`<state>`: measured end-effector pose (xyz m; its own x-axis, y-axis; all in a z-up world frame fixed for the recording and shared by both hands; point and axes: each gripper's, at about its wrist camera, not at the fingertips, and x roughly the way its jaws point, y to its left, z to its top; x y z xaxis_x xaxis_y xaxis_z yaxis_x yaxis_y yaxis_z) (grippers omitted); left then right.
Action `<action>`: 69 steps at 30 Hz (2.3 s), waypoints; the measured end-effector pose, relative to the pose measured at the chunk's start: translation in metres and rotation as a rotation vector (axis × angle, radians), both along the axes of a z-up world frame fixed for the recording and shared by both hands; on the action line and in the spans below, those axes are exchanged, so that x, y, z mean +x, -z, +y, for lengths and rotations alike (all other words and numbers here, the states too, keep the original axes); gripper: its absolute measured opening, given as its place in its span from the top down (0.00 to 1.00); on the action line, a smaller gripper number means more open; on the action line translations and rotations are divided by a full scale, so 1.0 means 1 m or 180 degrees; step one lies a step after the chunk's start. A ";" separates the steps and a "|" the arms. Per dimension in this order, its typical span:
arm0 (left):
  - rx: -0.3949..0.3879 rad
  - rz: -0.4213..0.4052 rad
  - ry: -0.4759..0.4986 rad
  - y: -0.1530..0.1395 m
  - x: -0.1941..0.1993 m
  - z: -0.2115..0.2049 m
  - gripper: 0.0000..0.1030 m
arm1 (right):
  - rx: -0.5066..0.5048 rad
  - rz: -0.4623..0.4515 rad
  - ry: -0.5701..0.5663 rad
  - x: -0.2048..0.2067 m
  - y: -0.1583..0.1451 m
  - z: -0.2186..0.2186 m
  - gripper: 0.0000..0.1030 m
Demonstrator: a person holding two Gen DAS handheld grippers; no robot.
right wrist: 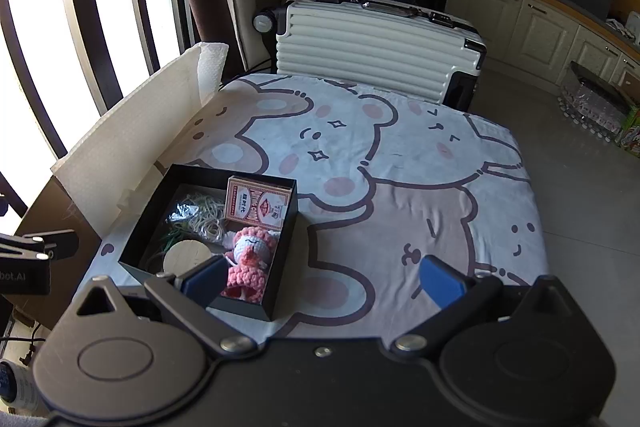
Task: Organize objects
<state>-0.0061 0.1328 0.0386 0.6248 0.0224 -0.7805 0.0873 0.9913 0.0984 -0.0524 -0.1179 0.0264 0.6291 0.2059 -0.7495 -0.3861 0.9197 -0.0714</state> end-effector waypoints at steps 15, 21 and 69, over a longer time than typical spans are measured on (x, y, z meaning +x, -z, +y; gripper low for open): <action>-0.0011 0.0010 -0.0018 0.002 -0.001 -0.001 0.00 | 0.0003 0.0000 0.0001 0.000 0.000 0.000 0.00; -0.0011 0.0008 -0.0024 0.002 -0.001 -0.001 0.00 | 0.0004 0.0000 0.0002 0.000 0.000 0.000 0.00; -0.0042 0.0018 -0.0033 0.001 -0.002 -0.006 0.00 | 0.0005 0.0010 0.0009 -0.002 0.001 0.003 0.00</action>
